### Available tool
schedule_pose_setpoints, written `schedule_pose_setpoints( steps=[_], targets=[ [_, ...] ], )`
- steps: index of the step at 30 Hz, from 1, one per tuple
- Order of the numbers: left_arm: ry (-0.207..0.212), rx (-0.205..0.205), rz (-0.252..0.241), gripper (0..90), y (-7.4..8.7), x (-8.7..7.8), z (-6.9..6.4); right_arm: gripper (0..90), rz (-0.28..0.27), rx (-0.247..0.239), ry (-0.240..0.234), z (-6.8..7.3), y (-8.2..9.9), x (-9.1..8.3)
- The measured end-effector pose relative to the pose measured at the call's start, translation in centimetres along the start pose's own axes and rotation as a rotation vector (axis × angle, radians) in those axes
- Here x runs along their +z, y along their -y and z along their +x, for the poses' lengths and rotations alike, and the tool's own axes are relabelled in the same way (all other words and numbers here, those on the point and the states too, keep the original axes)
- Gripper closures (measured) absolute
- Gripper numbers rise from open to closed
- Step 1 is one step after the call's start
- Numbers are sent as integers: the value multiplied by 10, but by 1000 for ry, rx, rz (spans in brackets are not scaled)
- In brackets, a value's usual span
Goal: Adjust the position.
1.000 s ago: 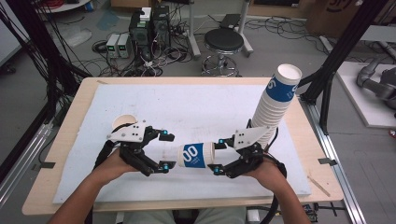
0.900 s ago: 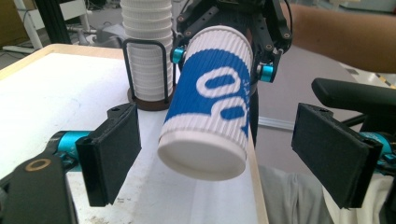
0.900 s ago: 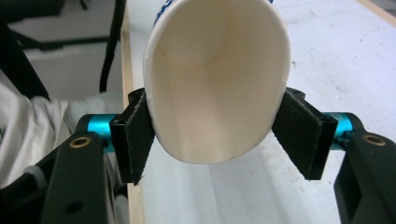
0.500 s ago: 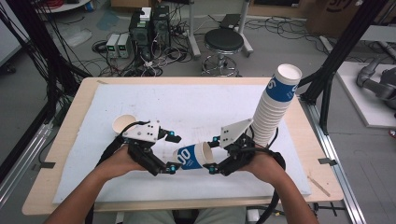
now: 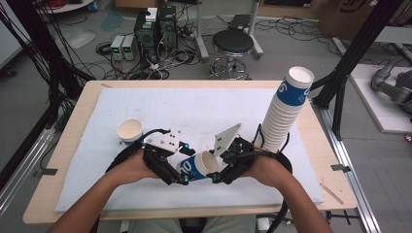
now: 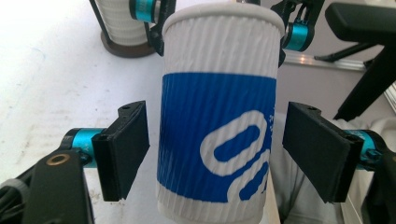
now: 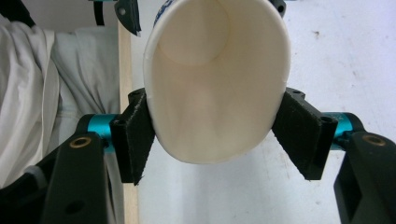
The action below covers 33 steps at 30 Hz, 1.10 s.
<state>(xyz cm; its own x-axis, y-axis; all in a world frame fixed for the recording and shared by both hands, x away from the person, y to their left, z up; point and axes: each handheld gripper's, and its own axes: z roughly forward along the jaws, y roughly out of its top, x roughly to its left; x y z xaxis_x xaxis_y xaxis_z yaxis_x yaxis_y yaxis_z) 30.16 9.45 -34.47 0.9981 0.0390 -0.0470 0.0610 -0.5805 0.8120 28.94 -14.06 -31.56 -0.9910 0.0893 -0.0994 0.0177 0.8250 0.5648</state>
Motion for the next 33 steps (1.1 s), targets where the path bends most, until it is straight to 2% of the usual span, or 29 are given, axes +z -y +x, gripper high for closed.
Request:
schedule_pose_setpoints(
  steps=[8,12,16,20,23,28,33],
  targets=[
    [14,3,85,267,-2,11,1,328,83,-30,-6,3,-10,7],
    [29,5,113,317,-1,15,1,329,120,-42,-2,5,-13,10],
    [31,7,136,323,-1,19,0,334,144,-54,-6,6,-15,13],
    [32,24,148,329,0,22,-1,337,162,-60,-8,7,-15,16],
    [29,26,118,325,2,21,0,312,157,-57,-4,7,-15,15],
    [25,17,39,313,6,16,1,268,75,-17,-5,4,-11,9],
    [13,9,-3,313,14,12,3,246,-68,44,-21,0,-4,-5]
  ],
)
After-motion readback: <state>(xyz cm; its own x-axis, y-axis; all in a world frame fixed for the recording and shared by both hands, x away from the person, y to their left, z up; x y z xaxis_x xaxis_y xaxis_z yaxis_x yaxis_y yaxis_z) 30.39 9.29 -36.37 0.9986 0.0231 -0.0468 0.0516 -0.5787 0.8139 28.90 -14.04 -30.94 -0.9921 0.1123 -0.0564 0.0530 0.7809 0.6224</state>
